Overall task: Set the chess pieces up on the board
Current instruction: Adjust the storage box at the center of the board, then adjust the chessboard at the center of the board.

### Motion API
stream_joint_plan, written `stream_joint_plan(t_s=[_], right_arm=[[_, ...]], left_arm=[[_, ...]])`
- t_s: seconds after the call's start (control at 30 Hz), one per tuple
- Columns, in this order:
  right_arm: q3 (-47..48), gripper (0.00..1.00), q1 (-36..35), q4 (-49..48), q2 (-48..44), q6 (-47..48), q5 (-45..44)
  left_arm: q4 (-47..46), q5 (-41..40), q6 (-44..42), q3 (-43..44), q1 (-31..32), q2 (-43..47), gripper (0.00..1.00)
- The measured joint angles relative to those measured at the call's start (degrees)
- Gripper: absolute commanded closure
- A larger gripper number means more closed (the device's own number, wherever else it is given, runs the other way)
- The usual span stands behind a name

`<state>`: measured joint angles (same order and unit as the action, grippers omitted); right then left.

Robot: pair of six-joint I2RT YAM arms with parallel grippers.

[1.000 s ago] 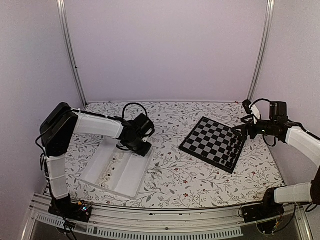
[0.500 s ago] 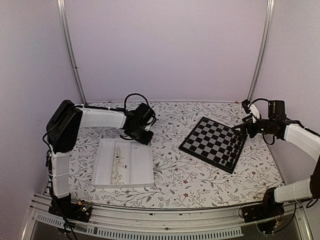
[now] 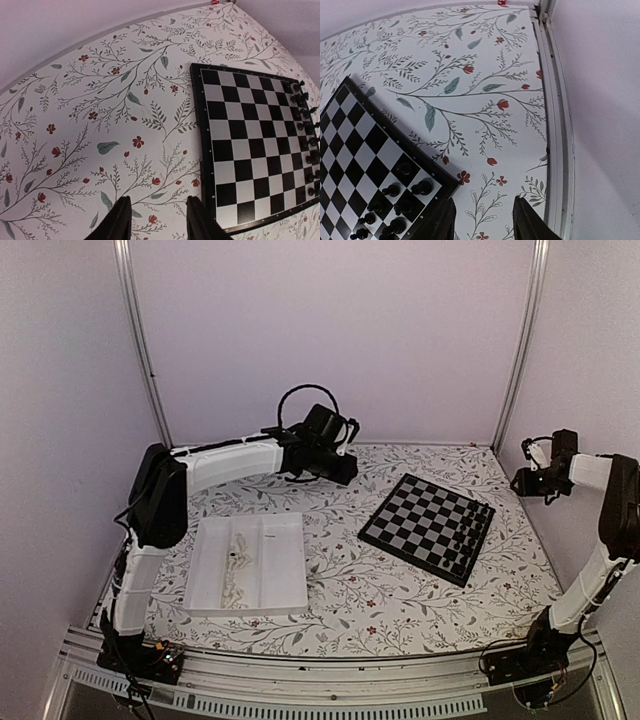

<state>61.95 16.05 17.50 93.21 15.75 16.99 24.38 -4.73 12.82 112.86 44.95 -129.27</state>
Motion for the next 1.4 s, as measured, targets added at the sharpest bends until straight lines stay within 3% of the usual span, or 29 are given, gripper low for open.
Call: stream_joint_plan(t_s=[0.07, 0.1, 0.17, 0.3, 0.87, 1.4], right_arm=[[0.9, 0.73, 1.4, 0.8, 2.0, -1.1, -1.6], [1.2, 0.77, 1.7, 1.5, 2.9, -1.7, -2.3], [1.4, 0.90, 1.7, 2.5, 4.4, -2.1, -3.3], [1.7, 0.94, 1.5, 4.5, 7.9, -2.7, -4.5], [4.2, 0.93, 1.5, 6.6, 16.7, -1.4, -0.3], [10.4, 0.90, 1.0, 9.5, 22.2, 4.0, 10.7]], left_arm=[[-0.5, 0.9, 1.1, 3.7, 0.0, -4.1, 0.97], [-0.9, 1.3, 1.6, 5.0, 0.0, -6.1, 1.00], [-1.3, 2.7, 3.0, 6.1, 0.0, -9.4, 1.00], [-1.4, 5.4, 5.2, 6.2, 0.0, -14.5, 1.00], [-2.3, 12.8, 4.2, 5.7, 3.5, -16.6, 1.00], [-4.1, 13.4, 1.5, -5.4, 12.8, -9.9, 0.98]])
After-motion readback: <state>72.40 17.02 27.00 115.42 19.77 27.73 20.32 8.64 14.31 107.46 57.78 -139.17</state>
